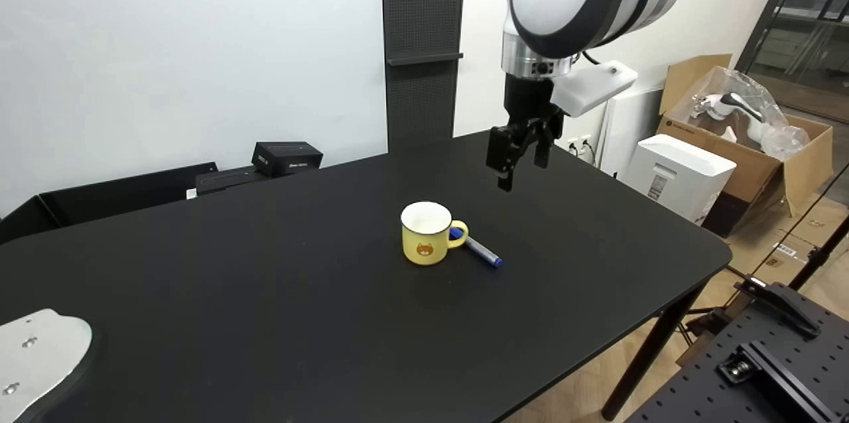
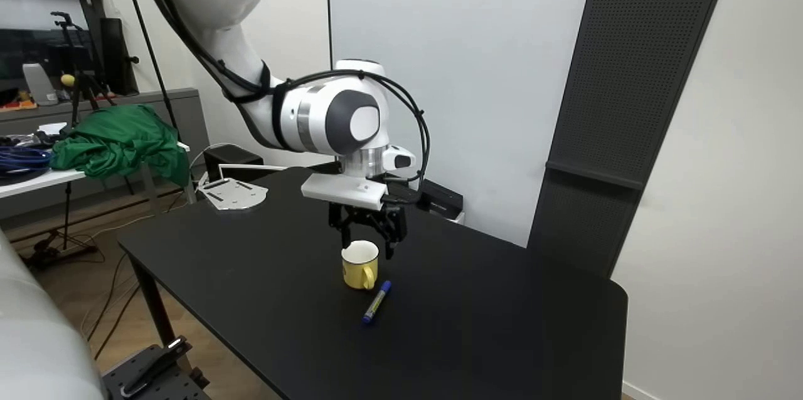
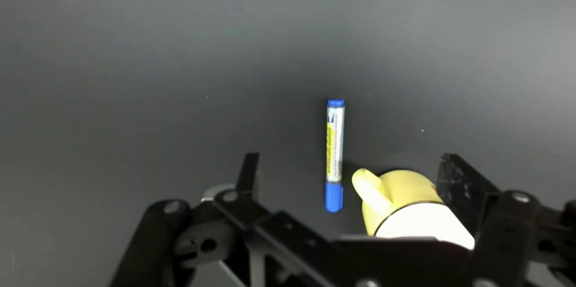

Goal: Put the marker in the cup

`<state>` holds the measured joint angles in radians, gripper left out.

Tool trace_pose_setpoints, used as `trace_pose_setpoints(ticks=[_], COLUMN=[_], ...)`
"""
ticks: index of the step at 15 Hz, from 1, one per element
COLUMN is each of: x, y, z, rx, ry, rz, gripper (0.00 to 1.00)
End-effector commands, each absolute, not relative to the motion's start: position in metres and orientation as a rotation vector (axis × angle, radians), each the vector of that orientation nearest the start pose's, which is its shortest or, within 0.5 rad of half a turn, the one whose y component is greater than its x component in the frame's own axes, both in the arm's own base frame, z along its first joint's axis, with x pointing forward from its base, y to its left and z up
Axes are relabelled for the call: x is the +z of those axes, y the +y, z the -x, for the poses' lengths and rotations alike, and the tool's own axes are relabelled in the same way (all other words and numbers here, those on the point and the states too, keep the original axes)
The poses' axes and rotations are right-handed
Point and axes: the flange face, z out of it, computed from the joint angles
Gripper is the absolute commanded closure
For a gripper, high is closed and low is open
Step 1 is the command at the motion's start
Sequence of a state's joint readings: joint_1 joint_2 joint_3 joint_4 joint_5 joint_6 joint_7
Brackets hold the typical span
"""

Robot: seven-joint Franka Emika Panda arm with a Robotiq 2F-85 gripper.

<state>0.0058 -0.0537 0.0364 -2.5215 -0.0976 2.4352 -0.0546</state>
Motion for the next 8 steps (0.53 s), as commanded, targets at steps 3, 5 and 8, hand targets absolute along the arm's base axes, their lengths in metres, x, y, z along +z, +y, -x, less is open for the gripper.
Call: trace_pose_setpoints(ticks=[3,5,8], x=[0.289,0.308,0.315], y=[0.020,0.021,0.026], z=[-0.452,-0.456,-0.464], rx=[0.073,-0.051,-0.233], ry=[-0.279,-0.304,-0.374], rz=[3.192,3.245,3.264], gripper=[0.00,0.00,0.00])
